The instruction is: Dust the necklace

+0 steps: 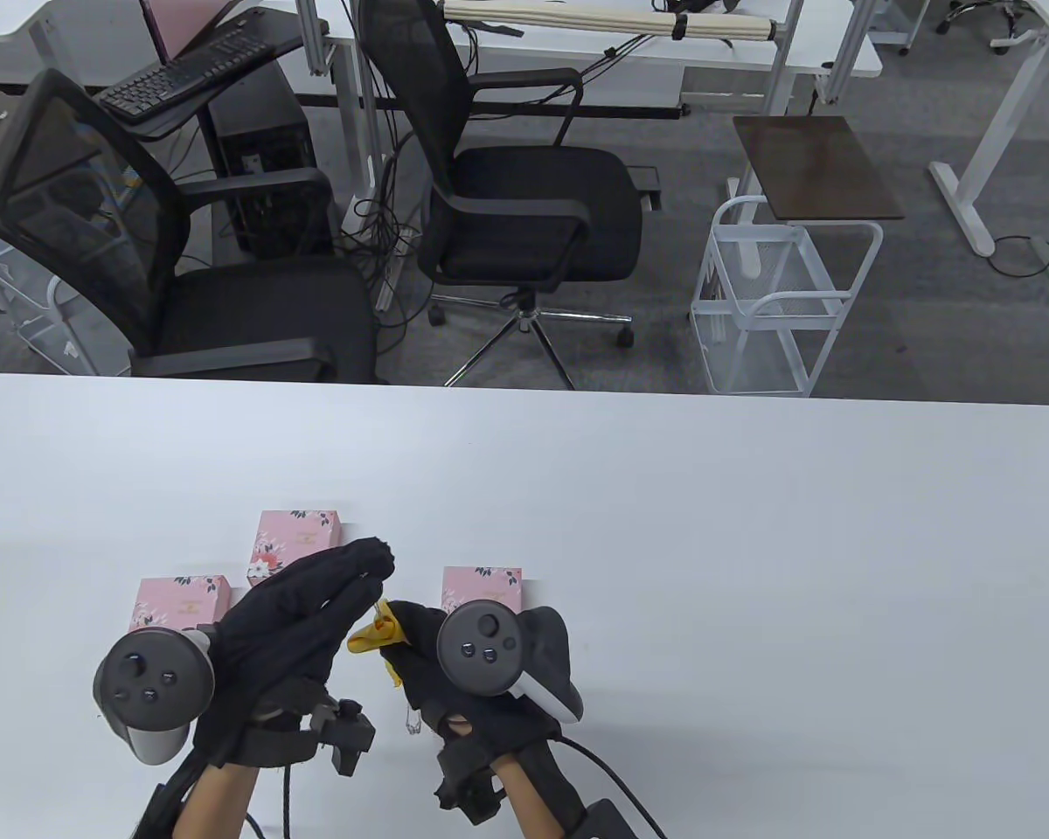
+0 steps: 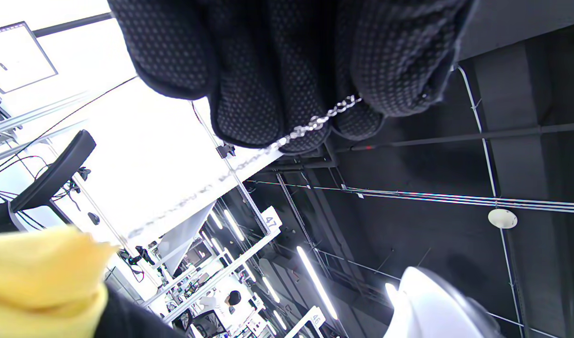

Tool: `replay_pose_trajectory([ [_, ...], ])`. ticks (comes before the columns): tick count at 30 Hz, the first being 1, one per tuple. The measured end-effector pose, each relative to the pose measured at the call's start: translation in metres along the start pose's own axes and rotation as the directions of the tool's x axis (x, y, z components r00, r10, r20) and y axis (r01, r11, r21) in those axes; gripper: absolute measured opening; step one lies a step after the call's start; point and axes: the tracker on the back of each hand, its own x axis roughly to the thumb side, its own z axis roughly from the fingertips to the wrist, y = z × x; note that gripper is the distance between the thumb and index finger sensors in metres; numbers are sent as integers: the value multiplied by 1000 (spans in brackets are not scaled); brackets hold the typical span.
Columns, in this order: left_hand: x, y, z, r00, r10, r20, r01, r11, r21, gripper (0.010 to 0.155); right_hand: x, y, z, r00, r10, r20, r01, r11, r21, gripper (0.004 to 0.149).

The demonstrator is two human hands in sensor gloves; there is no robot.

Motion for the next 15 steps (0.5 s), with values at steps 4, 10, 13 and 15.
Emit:
replay_pose_trajectory([
  [4,2,2,1,1000,2,11,-2,1000,17,37,-4,2,0,999,44,-14,-45,998,-45,40],
  [10,3,4,2,1000,1,15,-2,999,45,37,-8,3,-2,999,4,-38,-4,1000,2,41],
  [13,3,4,1,1000,-1,14,0,999,43,36,-9,3,-3,999,26,-34,-25,999,30,42],
  [15,3,4,1,1000,-1,13,1,999,43,37,-10,4,-4,998,46,-42,-45,999,13,41],
])
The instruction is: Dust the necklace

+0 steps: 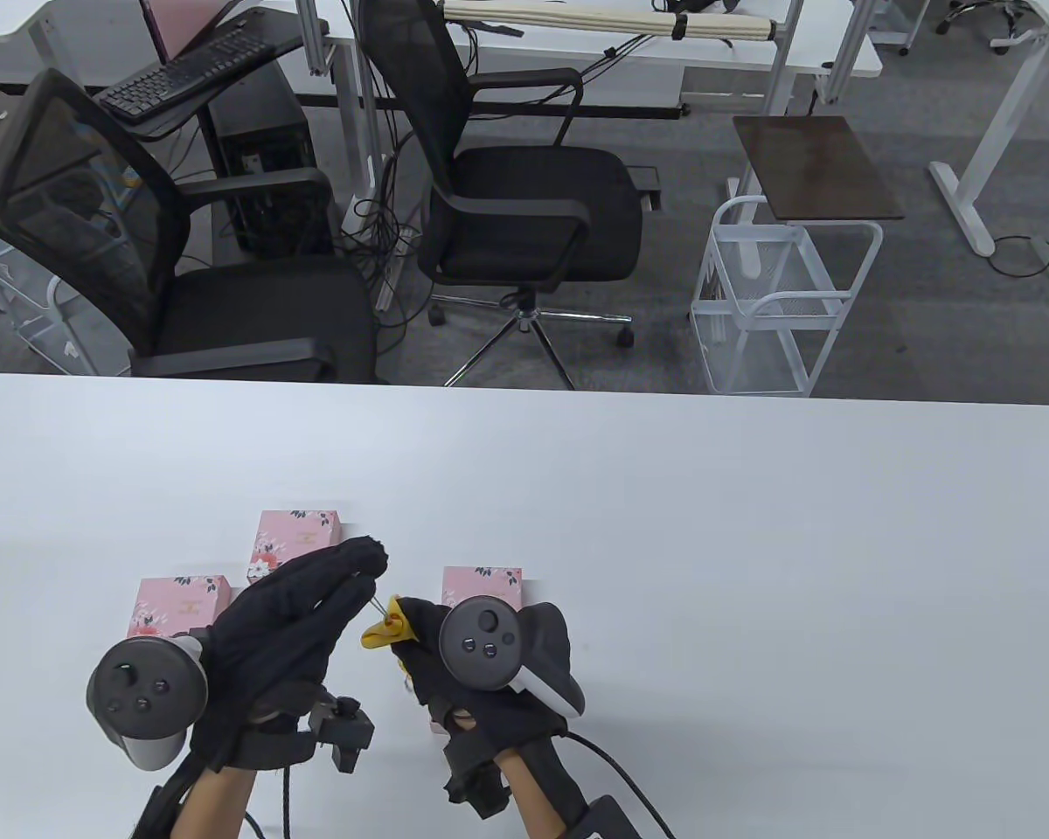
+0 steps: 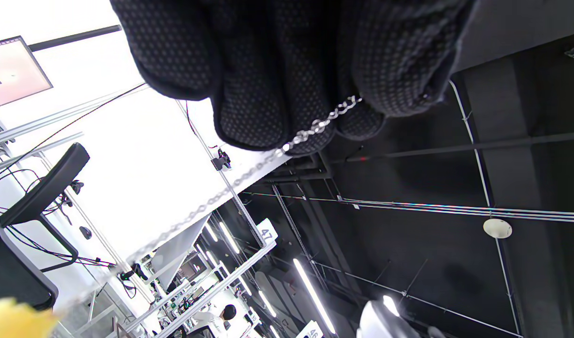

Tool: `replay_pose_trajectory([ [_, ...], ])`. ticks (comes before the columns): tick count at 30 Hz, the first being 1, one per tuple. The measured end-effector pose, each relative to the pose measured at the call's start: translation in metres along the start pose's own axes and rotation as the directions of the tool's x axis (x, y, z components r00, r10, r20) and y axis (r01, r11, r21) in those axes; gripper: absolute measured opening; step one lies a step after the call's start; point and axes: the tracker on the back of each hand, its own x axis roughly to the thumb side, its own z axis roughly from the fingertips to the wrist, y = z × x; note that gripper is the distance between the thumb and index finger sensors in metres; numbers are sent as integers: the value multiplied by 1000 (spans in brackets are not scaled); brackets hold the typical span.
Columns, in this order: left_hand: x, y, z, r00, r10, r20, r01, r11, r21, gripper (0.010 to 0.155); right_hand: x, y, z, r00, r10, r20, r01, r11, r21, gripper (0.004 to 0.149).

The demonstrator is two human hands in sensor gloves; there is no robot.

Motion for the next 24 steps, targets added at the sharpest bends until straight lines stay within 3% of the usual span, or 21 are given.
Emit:
replay_pose_trajectory([
  [5,1,2,0,1000,3,4,-3,1000,13,37,-7,7,-3,999,27,-45,-27,1000,7,40],
  [10,-1,6,-1,1000,4,-2,-4,1000,21,36,-11,12,-7,998,29,-58,-25,997,76,42],
  [24,-3,13,-2,1000,18,-11,-18,999,45,36,-22,22,-11,994,57,-94,-46,993,106,41],
])
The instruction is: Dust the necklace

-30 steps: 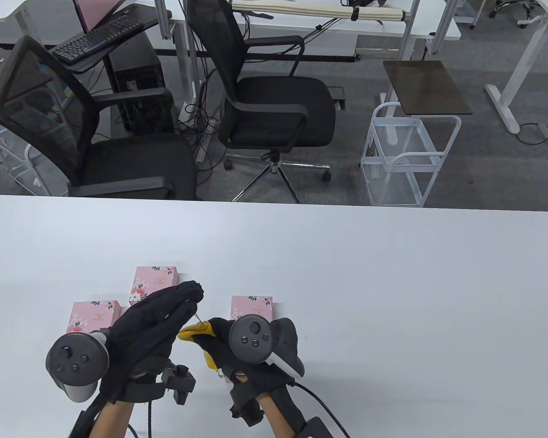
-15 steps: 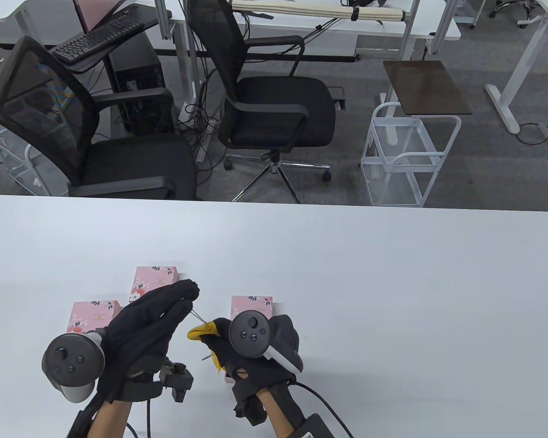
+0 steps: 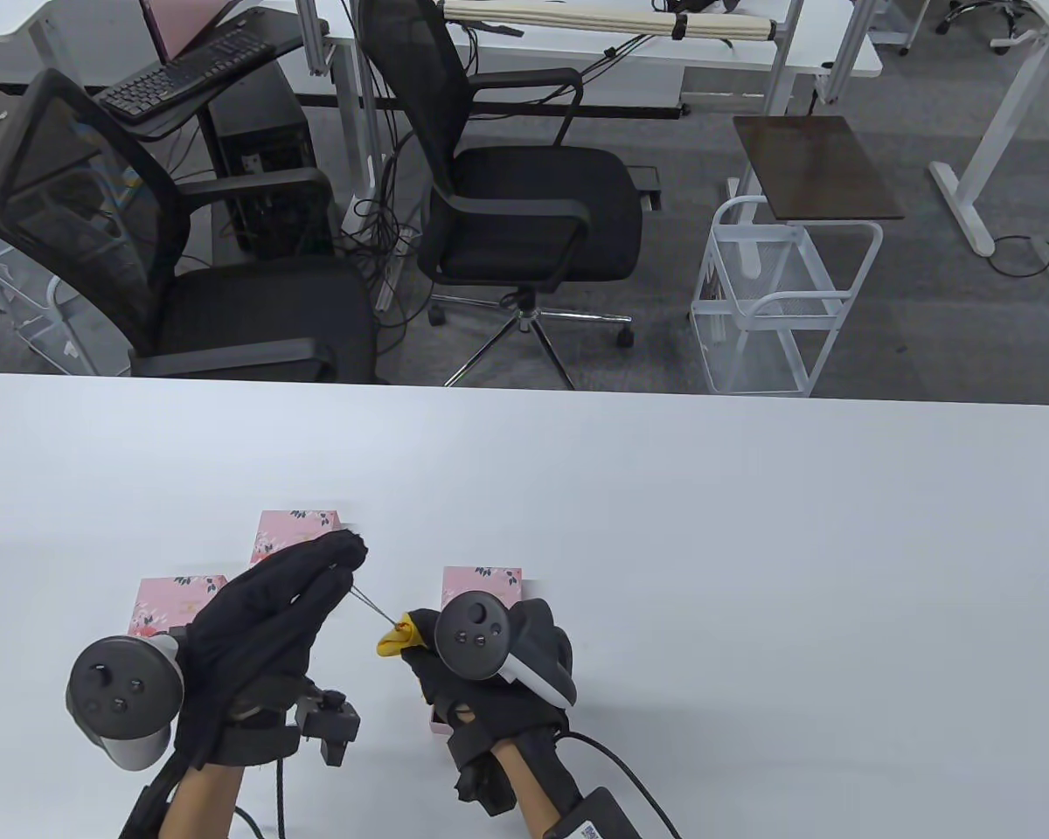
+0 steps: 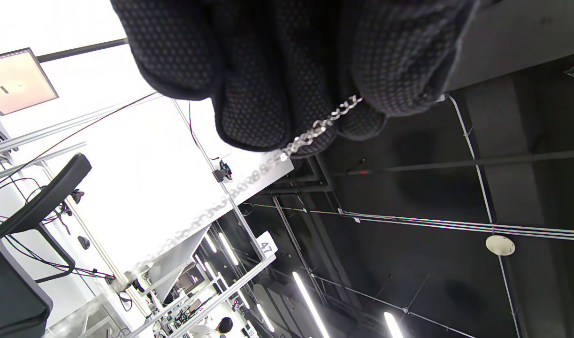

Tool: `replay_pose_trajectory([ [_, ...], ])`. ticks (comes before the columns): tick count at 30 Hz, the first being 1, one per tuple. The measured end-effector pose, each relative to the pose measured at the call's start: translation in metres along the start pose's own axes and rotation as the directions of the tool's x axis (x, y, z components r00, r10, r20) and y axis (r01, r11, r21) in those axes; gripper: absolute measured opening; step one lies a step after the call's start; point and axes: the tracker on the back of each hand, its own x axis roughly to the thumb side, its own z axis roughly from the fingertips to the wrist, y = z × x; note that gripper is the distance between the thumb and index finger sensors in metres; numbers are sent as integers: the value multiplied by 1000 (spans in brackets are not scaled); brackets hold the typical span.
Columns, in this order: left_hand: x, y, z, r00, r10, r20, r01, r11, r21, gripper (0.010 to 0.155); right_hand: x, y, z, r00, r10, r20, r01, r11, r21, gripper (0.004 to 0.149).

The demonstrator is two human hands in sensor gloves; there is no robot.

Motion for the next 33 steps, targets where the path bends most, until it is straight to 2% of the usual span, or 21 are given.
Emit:
replay_pose_trajectory([
  [8,1,3,0,1000,-10,3,10,1000,22,36,-3,6,-2,1000,8,-22,-7,1000,30,40],
  [23,1,4,-1,1000,-7,-12,7,999,35,36,-2,6,-1,982,167,-86,-164,986,40,43],
  [25,1,5,-1,1000,-6,-14,6,999,40,36,-1,6,-1,981,178,-82,-175,984,38,43],
  [27,1,5,-1,1000,-8,-15,8,999,43,36,1,7,-2,982,181,-43,-178,981,79,41],
  [33,-1,5,-1,1000,2,-25,-1,999,46,36,4,9,-3,970,237,-45,-232,968,97,43],
])
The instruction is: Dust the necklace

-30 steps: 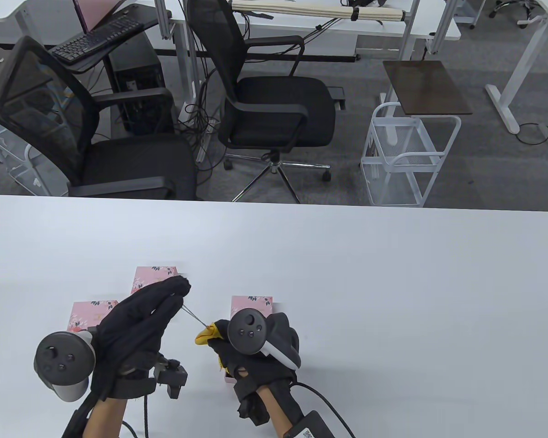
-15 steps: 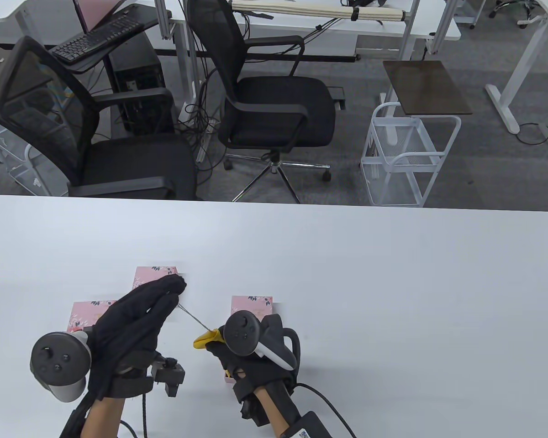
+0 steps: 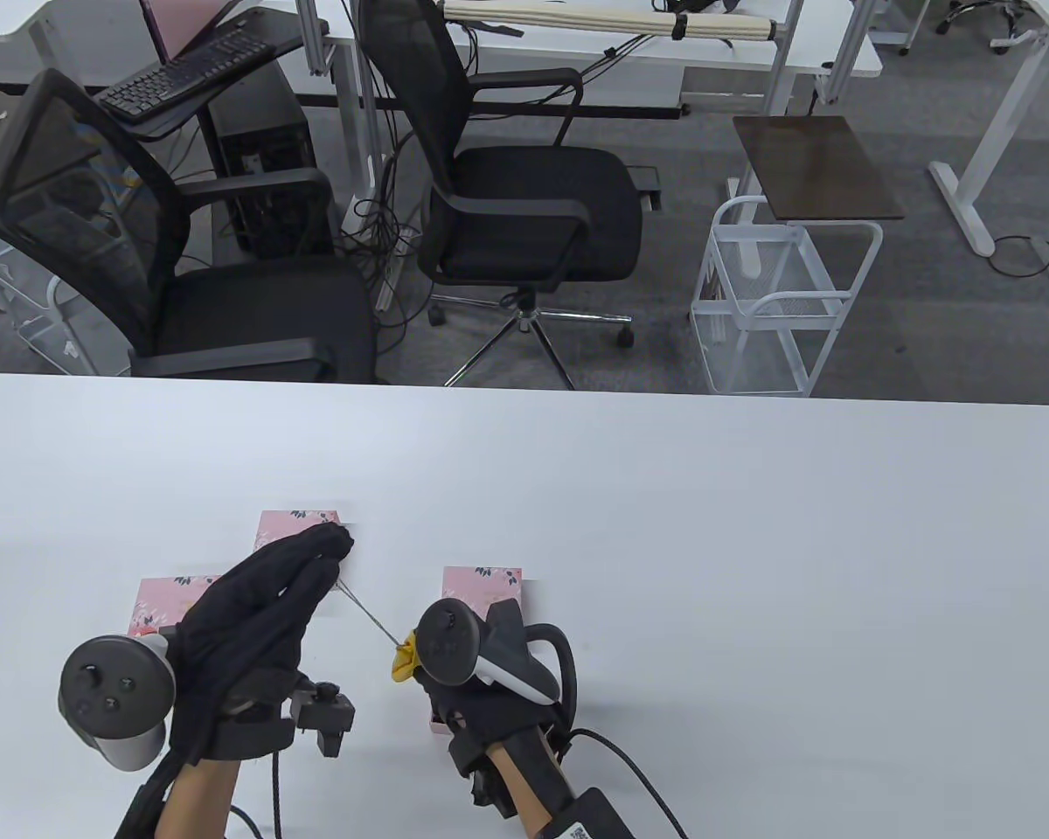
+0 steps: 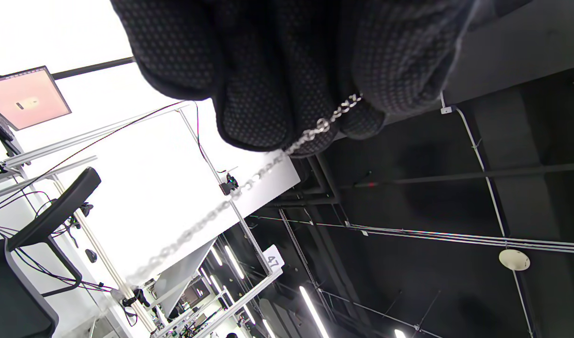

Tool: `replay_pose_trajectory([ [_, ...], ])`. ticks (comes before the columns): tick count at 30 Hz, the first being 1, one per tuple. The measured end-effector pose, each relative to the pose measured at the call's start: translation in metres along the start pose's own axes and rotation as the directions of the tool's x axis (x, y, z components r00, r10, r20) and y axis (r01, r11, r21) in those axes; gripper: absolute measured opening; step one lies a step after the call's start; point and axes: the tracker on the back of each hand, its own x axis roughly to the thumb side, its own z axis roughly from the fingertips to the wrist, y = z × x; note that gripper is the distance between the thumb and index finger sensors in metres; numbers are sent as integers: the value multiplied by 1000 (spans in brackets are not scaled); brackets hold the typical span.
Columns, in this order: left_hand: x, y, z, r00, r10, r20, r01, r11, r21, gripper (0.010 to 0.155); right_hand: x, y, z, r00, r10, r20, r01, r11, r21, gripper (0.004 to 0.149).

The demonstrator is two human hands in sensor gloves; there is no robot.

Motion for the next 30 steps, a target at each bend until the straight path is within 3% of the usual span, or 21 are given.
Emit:
replay_pose_trajectory([
  [30,-6,16,-3,996,83,-30,-82,996,24,36,19,4,5,991,116,67,-124,984,125,49],
])
